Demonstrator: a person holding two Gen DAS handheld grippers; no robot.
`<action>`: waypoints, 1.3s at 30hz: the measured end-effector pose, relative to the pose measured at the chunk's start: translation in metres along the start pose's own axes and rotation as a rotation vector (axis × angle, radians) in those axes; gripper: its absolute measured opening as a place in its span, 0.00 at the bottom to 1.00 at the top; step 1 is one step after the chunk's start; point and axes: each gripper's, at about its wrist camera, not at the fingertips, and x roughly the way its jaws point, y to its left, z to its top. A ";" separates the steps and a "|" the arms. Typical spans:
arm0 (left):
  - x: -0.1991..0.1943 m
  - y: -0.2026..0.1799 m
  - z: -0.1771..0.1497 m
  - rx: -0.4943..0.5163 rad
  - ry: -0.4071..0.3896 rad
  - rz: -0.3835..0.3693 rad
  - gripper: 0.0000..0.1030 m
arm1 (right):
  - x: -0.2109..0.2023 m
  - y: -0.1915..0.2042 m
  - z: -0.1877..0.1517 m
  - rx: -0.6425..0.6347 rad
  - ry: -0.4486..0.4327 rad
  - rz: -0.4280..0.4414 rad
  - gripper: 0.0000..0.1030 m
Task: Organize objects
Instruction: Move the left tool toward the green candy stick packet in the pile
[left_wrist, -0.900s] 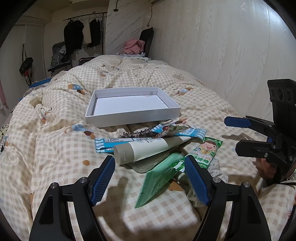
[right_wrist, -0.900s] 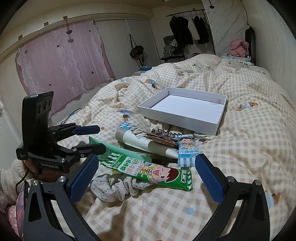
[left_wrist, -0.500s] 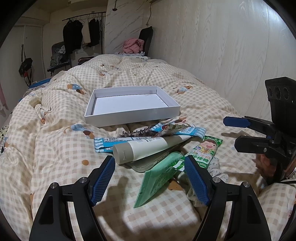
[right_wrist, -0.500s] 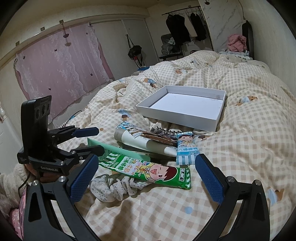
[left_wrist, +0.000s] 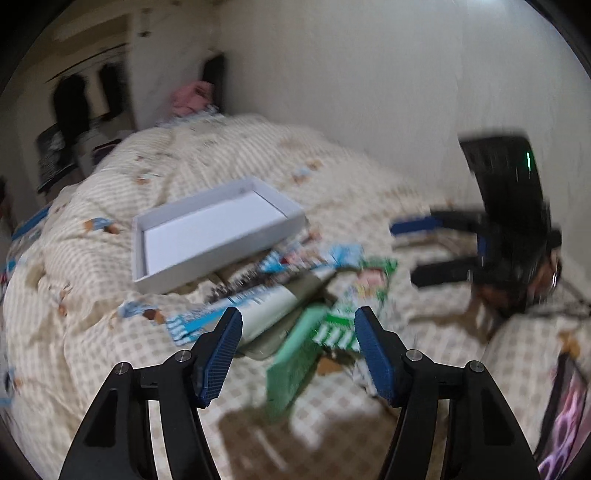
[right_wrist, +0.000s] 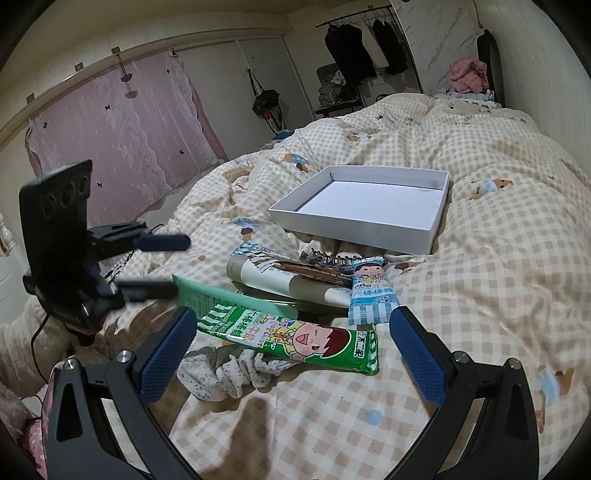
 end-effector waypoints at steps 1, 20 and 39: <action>0.005 -0.005 0.004 0.033 0.015 -0.004 0.61 | -0.001 -0.001 0.000 0.005 -0.003 0.001 1.00; 0.118 -0.039 0.073 0.297 0.269 -0.174 0.35 | -0.015 -0.081 -0.017 0.426 -0.099 0.178 1.00; 0.163 -0.010 0.068 -0.058 0.283 -0.295 0.37 | -0.010 -0.085 -0.018 0.436 -0.082 0.174 1.00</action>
